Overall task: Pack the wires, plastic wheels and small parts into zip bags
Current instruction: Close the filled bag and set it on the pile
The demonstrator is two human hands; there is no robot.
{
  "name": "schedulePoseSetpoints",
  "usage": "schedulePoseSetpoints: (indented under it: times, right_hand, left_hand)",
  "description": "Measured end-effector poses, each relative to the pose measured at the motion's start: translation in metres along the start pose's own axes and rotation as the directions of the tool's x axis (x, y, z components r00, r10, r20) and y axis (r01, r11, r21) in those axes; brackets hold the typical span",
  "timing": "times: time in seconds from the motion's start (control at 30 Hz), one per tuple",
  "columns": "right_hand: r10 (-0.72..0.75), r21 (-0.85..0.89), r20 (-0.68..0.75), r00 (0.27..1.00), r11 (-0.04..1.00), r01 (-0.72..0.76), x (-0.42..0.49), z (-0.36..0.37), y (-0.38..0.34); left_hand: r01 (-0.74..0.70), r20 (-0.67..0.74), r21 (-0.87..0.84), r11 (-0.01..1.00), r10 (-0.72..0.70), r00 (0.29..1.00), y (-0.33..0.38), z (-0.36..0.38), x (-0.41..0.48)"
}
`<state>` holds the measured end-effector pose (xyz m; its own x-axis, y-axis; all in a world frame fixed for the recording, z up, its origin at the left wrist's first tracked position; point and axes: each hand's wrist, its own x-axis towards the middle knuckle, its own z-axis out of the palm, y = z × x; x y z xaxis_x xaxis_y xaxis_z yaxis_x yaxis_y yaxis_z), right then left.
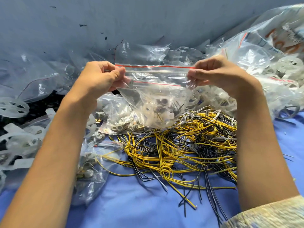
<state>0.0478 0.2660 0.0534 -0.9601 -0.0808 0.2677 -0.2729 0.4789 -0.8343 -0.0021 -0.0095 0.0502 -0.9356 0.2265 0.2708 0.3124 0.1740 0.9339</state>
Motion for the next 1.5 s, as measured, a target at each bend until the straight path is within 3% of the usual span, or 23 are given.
schedulePoseSetpoints:
  times: [0.27, 0.47, 0.67, 0.97, 1.27, 1.5]
  right_hand:
    - [-0.065, 0.074, -0.042, 0.997, 0.995, 0.068, -0.001, 0.005, -0.003]
    - [-0.085, 0.079, 0.020, 0.996, 0.993, 0.083, -0.002, 0.004, -0.006]
    - [-0.149, 0.057, -0.068, 0.986, 0.987, 0.153, -0.001, 0.005, -0.009]
    - [-0.111, 0.039, 0.023, 0.994, 0.993, 0.110, -0.002, 0.007, -0.009]
    - [-0.200, -0.022, -0.021, 0.980, 0.980, 0.199, -0.001, 0.009, -0.011]
    - [-0.119, -0.065, 0.018, 0.993, 0.991, 0.120, -0.001, 0.015, -0.013]
  left_hand:
    - [0.026, -0.024, 0.017, 1.000, -0.025, 0.999, -0.001, -0.003, 0.001]
    - [0.071, 0.003, 0.004, 0.997, -0.071, 0.997, 0.002, -0.004, 0.001]
    - [0.132, 0.028, 0.000, 0.991, -0.132, 0.991, 0.002, -0.004, 0.001]
    - [0.095, -0.014, -0.014, 0.995, -0.095, 0.995, -0.003, -0.007, 0.003]
    - [0.075, -0.032, -0.025, 0.997, -0.076, 0.997, -0.003, -0.007, 0.002]
    - [0.086, 0.026, 0.035, 0.996, -0.087, 0.996, -0.003, -0.006, 0.001]
